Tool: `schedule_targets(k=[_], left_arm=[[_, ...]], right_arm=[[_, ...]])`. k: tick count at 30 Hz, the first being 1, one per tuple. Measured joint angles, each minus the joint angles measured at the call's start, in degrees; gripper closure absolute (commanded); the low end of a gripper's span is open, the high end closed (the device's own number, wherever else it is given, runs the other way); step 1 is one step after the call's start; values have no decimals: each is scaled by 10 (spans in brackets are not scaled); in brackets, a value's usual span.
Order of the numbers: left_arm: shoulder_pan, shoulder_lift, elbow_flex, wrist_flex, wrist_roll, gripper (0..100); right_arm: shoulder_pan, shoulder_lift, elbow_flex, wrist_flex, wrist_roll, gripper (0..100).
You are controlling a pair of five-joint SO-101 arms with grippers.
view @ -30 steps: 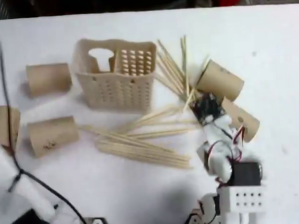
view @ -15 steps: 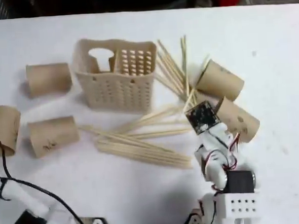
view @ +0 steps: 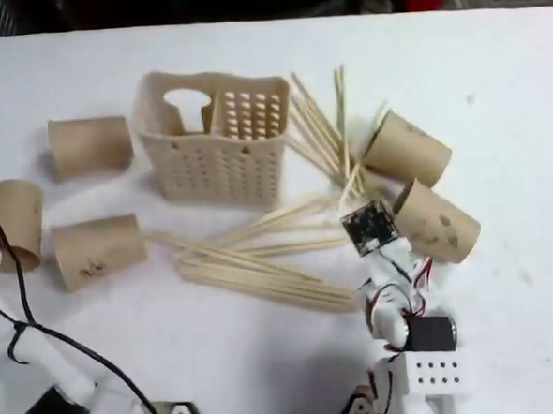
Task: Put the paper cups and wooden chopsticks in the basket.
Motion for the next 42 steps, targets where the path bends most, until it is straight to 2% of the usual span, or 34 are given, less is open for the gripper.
schedule_targets(k=[5, 18, 31, 36, 42], left_arm=[[2, 0, 0, -3, 4, 740], [49, 0, 91, -106, 91, 737], [50, -1, 193, -270, 109, 740], [75, 0, 223, -317, 107, 741], [88, 0, 231, -334, 141, 865]], right_arm=[[-1, 0, 0, -4, 0, 906], [-1, 0, 0, -4, 0, 906], [-1, 0, 0, -4, 0, 906], [-1, 0, 0, -4, 0, 906], [-1, 0, 0, -4, 0, 906]])
